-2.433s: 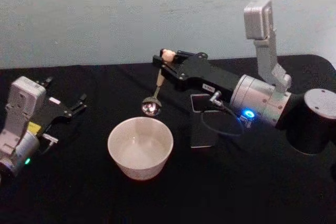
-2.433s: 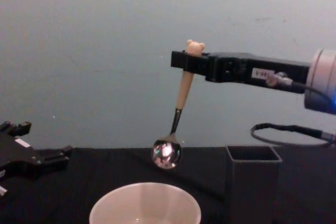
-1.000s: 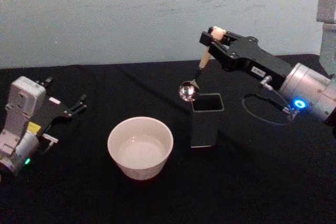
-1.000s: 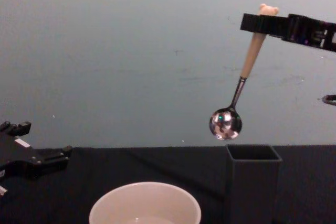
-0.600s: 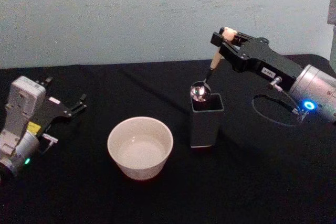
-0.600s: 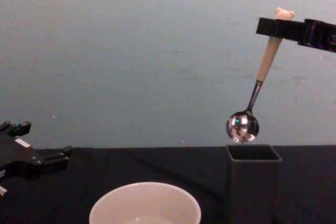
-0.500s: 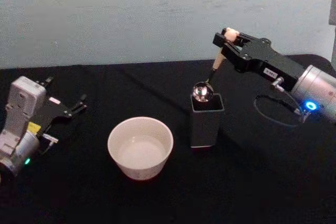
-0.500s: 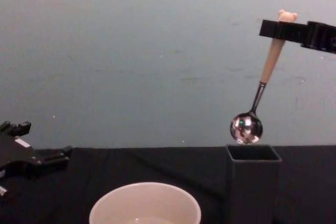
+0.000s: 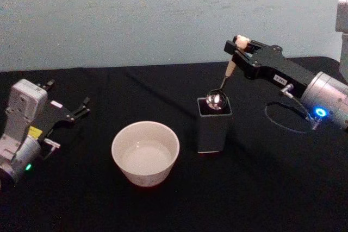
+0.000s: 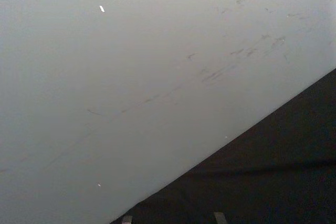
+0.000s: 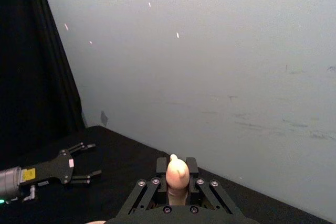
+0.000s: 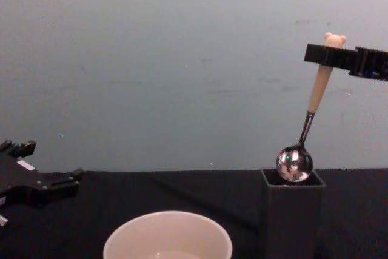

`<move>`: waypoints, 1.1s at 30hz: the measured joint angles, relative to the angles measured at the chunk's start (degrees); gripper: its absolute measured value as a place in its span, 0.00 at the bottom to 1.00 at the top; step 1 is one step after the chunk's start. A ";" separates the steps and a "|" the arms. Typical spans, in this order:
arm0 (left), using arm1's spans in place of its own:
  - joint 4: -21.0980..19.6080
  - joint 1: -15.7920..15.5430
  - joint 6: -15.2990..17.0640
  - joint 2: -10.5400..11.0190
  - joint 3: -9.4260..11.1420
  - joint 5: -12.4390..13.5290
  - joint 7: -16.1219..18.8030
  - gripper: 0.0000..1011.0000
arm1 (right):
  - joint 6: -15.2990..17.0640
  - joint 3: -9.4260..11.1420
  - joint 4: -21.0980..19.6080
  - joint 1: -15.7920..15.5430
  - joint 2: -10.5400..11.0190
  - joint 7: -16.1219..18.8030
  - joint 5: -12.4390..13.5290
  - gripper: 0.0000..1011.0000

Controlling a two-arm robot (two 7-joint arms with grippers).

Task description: Pick up the stirring spoon with one hand, stir inside the cup, then place it back in its original position.

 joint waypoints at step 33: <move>0.00 0.00 0.00 0.00 0.00 0.00 0.00 0.99 | 3.26 -3.93 5.45 1.62 -2.24 0.68 -6.75 0.21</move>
